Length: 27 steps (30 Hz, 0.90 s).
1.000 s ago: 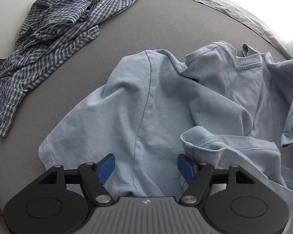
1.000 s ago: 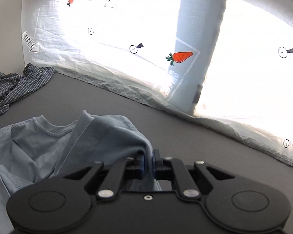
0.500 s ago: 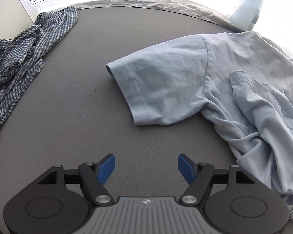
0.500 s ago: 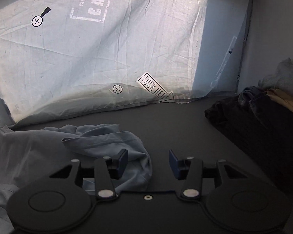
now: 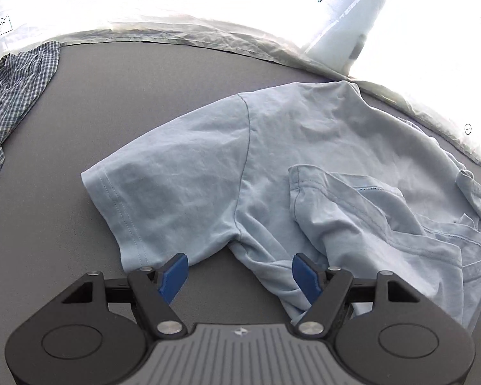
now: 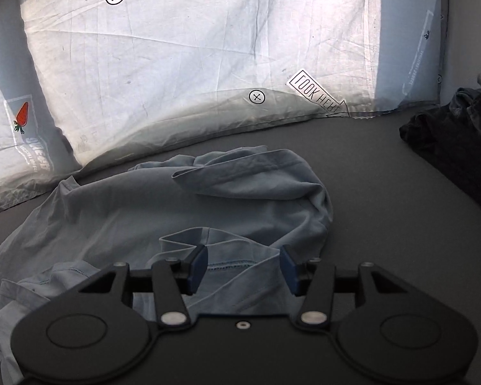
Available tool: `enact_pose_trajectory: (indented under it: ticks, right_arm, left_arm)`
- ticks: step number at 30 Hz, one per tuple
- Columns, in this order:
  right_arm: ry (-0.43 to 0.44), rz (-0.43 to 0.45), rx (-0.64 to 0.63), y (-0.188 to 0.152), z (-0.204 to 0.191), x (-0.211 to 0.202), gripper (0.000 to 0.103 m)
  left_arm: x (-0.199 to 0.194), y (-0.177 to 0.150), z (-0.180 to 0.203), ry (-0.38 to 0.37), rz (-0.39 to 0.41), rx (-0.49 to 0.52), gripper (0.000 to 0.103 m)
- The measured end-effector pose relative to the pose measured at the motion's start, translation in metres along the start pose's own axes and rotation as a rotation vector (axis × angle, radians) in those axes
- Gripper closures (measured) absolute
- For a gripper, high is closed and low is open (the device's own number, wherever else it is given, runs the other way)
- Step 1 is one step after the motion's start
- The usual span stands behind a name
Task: Fold clothes
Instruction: 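Grasp the T-shirt hem with the left gripper while the right gripper grasps the hem too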
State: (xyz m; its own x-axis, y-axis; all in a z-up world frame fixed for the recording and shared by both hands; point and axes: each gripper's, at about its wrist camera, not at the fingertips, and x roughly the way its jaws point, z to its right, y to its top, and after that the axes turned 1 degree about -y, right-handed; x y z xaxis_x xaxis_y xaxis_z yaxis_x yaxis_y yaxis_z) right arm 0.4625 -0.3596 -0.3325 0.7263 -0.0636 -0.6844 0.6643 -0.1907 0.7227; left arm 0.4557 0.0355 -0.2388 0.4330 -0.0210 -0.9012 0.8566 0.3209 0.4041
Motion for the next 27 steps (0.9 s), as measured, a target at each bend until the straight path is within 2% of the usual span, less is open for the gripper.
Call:
enact_pose_trajectory:
  ticks: [3, 6, 8, 10, 12, 14, 15, 16, 17, 18, 21, 27]
  right_arm:
    - [-0.012, -0.032, -0.036, 0.010, 0.002, 0.015, 0.053]
    - [-0.004, -0.079, -0.096, 0.013, 0.003, 0.033, 0.051]
    - [0.000, -0.110, -0.127, 0.013, 0.004, 0.045, 0.040]
    - [0.002, -0.131, -0.130, 0.013, 0.005, 0.051, 0.036]
    - [0.028, -0.147, -0.121, 0.013, 0.007, 0.052, 0.041]
    - [0.072, -0.162, -0.109, 0.012, 0.009, 0.051, 0.063]
    - [0.082, -0.160, -0.109, 0.011, 0.009, 0.049, 0.068]
    - [0.088, -0.153, -0.111, 0.010, 0.008, 0.047, 0.078]
    - [0.093, -0.147, -0.113, 0.010, 0.008, 0.044, 0.090]
    - [0.088, -0.129, -0.120, 0.009, 0.007, 0.039, 0.093]
    - [0.071, -0.059, -0.125, 0.009, 0.006, 0.017, 0.097]
    - [0.039, 0.071, -0.101, 0.004, 0.015, -0.048, 0.098]
  left_arm:
    - [0.015, 0.027, 0.012, -0.039, -0.003, 0.003, 0.030]
    - [0.040, 0.047, 0.023, -0.061, -0.039, 0.008, 0.030]
    - [0.057, 0.058, 0.028, -0.079, -0.074, -0.005, 0.030]
    - [0.070, 0.064, 0.033, -0.119, -0.105, -0.030, 0.030]
    - [0.079, 0.066, 0.040, -0.146, -0.121, -0.037, 0.032]
    - [0.083, 0.064, 0.046, -0.150, -0.128, -0.040, 0.041]
    - [0.084, 0.063, 0.049, -0.150, -0.129, -0.044, 0.053]
    - [0.085, 0.062, 0.051, -0.150, -0.128, -0.048, 0.069]
    - [0.084, 0.060, 0.052, -0.151, -0.123, -0.050, 0.079]
    - [0.082, 0.058, 0.053, -0.150, -0.116, -0.052, 0.091]
    - [0.067, 0.052, 0.052, -0.146, -0.074, -0.045, 0.094]
    - [-0.003, 0.032, 0.040, -0.164, 0.056, -0.040, 0.095]
